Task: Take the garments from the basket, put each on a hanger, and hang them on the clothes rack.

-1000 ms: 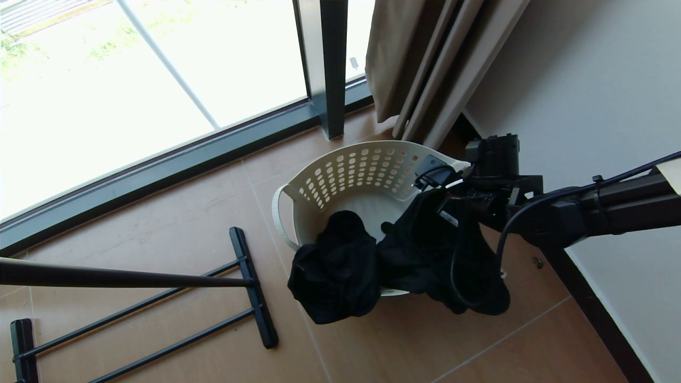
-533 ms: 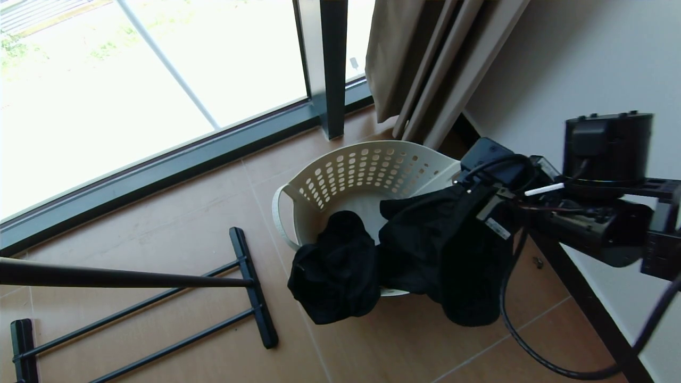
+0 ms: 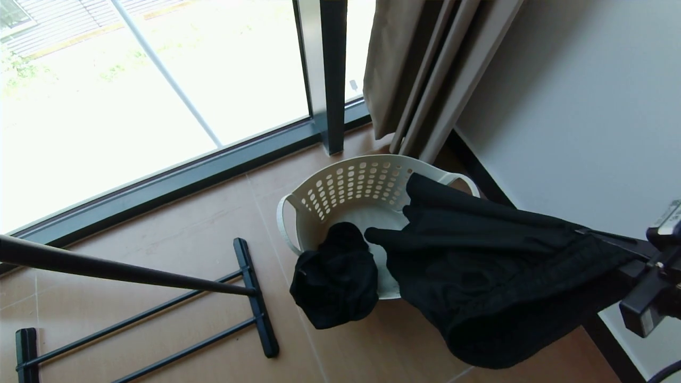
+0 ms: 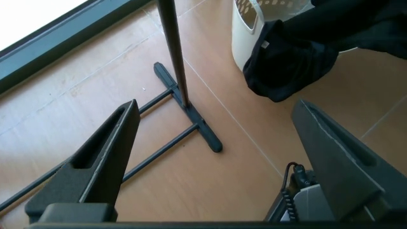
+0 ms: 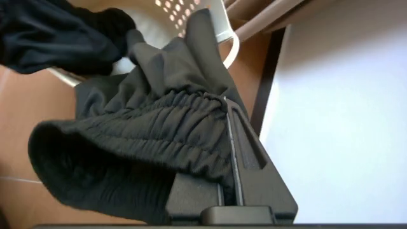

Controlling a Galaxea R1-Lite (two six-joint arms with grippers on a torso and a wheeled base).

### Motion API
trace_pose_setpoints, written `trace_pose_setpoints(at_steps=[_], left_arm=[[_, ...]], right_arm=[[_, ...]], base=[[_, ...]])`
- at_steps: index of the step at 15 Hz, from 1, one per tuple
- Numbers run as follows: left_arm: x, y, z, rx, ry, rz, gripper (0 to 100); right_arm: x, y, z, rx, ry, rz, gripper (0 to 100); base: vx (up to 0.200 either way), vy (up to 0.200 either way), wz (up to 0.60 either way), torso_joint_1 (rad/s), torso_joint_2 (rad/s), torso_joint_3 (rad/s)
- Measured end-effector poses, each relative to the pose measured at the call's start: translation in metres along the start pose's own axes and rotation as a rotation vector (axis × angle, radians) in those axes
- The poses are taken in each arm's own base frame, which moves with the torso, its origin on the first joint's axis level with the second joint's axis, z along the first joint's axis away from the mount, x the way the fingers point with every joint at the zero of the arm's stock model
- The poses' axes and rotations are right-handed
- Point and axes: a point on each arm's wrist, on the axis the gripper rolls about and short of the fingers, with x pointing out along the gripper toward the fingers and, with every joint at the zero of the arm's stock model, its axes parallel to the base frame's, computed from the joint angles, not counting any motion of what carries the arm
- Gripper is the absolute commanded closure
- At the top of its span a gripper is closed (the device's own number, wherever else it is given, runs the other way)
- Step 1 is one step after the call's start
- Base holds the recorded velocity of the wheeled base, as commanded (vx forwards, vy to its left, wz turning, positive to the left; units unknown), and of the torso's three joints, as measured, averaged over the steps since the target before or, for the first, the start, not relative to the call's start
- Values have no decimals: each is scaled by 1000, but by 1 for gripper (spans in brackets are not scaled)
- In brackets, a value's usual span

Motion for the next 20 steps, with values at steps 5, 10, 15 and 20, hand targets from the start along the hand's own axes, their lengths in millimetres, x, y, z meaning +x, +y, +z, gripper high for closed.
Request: trace_pose_setpoints(at_steps=[5,10,15,20], left_arm=[[0,0,0,0,0,-3,0],[0,0,0,0,0,0,0],[0,0,0,0,0,0,0],[0,0,0,0,-1,-1,0]], right_arm=[[-5,6,-15,29,-14,75,100],[5,3,-12,156,26,53,100],[11,5,-13,157,50,61,100],[12,6,-15,154,62,67,100]], base=[[0,0,0,-2,1,203],[0,0,0,3,2,202],[0,0,0,16,-147,72],[0,0,0,83,-444,-160]])
